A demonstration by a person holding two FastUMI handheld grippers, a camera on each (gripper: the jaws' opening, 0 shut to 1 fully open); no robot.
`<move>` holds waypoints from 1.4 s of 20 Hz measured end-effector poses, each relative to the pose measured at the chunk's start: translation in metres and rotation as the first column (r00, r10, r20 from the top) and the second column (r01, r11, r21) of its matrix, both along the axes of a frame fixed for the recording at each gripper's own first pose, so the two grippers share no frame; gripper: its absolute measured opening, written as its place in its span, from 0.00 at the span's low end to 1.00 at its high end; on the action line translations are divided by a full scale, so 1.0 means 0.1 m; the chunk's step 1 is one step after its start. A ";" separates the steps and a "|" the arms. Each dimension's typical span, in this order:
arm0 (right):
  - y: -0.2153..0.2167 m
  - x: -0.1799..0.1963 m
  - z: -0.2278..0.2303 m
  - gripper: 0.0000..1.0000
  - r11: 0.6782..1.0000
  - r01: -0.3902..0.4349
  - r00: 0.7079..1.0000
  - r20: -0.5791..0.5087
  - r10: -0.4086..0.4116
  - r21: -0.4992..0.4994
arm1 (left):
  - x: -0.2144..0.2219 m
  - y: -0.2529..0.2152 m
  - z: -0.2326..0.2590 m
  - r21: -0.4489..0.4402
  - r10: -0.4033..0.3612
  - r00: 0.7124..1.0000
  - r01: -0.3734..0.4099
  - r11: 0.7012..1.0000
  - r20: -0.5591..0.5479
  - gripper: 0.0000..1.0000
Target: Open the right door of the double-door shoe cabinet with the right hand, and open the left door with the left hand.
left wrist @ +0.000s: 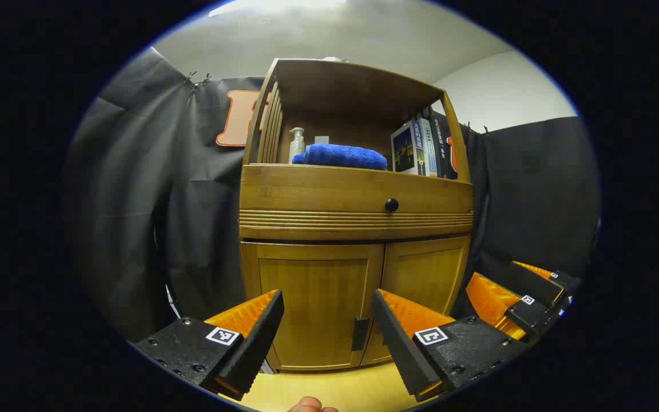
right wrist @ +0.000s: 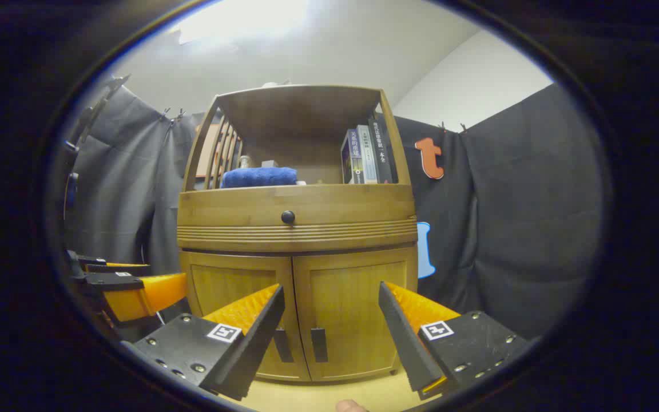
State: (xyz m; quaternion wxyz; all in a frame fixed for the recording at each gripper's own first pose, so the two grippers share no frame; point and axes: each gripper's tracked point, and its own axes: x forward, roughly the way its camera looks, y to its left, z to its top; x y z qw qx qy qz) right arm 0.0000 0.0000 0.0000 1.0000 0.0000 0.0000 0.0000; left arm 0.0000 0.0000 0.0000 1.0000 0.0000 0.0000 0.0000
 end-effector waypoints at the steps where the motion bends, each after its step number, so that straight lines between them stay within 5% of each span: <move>1: -0.03 -0.01 0.01 0.98 1.000 0.008 1.000 0.001 -0.008 -0.004 | 0.00 -0.01 0.00 0.000 -0.005 1.000 0.005 1.000 0.003 0.92; 12: -0.23 0.02 -0.02 0.98 0.997 0.068 0.998 -0.016 -0.068 -0.020 | 0.23 -0.02 -0.01 -0.006 -0.017 1.000 0.017 1.000 0.014 0.96; 28: 0.20 0.66 -0.44 0.98 1.000 -0.026 0.997 -0.078 0.026 0.000 | 0.48 0.31 0.02 0.009 0.033 0.999 -0.034 0.999 0.036 0.92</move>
